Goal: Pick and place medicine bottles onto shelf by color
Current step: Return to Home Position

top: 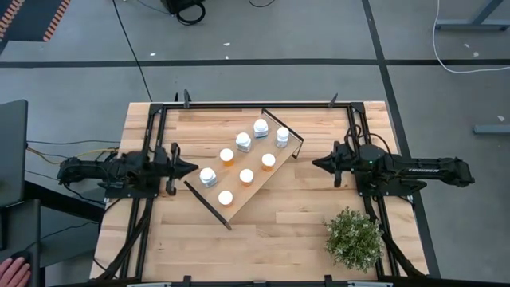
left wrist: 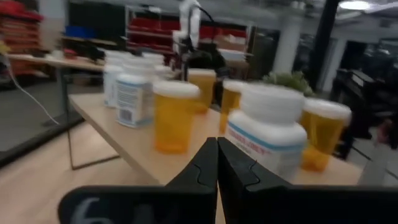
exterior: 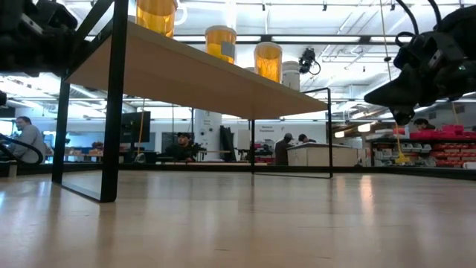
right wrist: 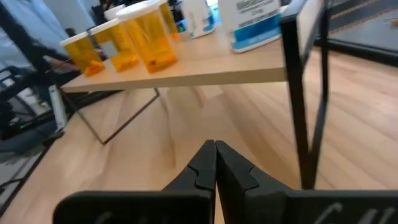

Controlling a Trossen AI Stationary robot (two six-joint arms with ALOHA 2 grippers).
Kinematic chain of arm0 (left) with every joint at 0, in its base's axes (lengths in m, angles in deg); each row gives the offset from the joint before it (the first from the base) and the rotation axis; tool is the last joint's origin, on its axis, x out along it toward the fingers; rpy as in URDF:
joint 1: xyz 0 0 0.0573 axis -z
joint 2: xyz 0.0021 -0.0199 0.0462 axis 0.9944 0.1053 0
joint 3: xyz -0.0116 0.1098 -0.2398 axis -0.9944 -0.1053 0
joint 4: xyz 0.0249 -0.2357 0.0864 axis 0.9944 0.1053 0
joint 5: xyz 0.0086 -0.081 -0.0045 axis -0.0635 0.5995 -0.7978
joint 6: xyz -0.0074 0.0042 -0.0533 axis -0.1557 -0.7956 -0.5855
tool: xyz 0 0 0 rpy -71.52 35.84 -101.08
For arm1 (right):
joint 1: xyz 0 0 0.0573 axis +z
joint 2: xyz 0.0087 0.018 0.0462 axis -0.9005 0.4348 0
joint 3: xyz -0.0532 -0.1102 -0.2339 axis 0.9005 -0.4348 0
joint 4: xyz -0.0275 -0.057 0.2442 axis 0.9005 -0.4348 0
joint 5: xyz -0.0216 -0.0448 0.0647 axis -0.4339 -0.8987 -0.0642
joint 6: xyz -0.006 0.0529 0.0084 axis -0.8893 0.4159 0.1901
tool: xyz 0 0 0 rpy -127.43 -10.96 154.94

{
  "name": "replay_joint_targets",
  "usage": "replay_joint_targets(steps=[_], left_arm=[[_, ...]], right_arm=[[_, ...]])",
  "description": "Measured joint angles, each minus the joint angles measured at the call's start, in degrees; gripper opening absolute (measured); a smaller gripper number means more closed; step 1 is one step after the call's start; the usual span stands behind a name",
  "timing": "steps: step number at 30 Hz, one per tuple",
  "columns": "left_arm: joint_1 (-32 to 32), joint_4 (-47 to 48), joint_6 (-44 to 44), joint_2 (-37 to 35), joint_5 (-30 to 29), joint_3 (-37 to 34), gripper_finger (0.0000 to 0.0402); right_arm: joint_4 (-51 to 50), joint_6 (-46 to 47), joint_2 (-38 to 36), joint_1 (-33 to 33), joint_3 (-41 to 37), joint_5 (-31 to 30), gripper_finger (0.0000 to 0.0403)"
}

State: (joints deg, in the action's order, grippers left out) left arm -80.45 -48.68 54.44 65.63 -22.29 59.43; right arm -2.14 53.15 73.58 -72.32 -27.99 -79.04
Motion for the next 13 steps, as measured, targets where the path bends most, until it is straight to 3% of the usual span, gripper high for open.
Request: replay_joint_targets(steps=[13], left_arm=[[0.0,2.3,1.9,0.0,1.3,0.0,0.004]], right_arm=[[-0.2,-3.6,0.0,0.0,0.0,1.6,0.001]])
